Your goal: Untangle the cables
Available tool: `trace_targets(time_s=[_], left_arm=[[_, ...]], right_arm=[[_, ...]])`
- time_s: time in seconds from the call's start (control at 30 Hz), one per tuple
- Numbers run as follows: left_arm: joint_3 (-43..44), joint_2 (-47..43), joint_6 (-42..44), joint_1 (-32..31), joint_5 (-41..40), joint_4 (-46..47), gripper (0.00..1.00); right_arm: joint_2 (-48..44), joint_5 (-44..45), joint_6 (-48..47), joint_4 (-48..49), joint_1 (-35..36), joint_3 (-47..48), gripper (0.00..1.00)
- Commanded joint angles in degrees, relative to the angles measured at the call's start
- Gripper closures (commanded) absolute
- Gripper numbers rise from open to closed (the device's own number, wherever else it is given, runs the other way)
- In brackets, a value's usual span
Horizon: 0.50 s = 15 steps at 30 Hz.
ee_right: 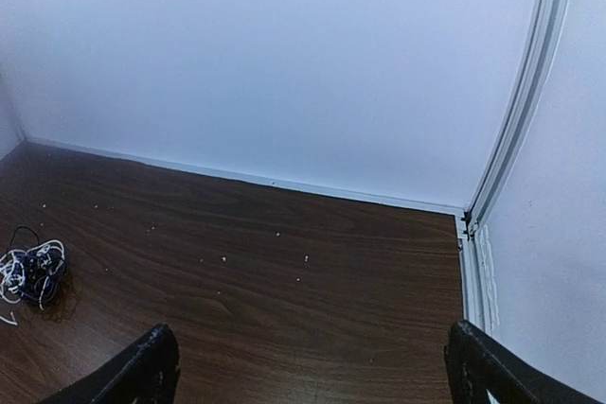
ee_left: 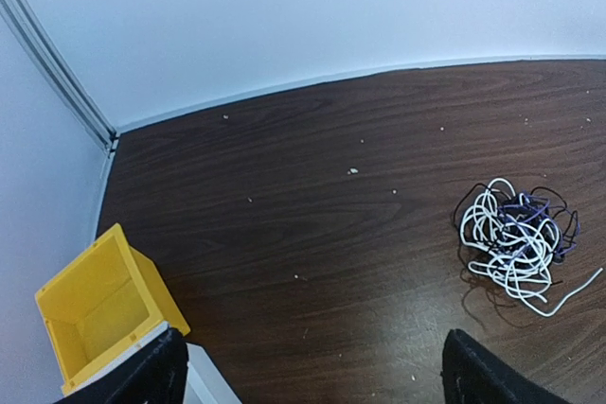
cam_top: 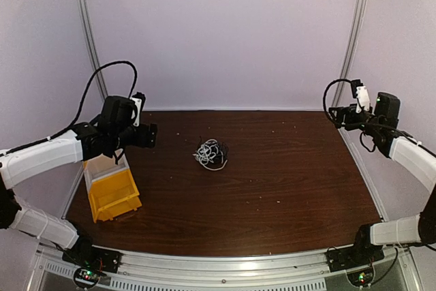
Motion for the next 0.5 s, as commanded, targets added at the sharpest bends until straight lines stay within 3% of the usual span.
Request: trace_targets(time_s=[0.0,0.17,0.3,0.47], left_arm=[[2.2,-1.0,-5.3,-0.6,2.7,-5.2,0.04],[-0.1,-5.5,-9.1,-0.8,11.1,-10.2,0.03],[-2.4,-9.6,-13.8,-0.9,15.0,-15.3,0.02],[-5.5,-12.9,-18.0,-1.3,16.9,-20.0,0.03]], right_arm=[[-0.9,-8.9,-5.2,2.9,-0.7,-2.8,0.05],[2.5,-9.4,-8.6,-0.3,2.7,0.5,0.17],[8.8,-3.5,-15.8,-6.3,13.8,5.8,0.19],[21.1,-1.6,-17.9,-9.6,26.8,15.0,0.23]])
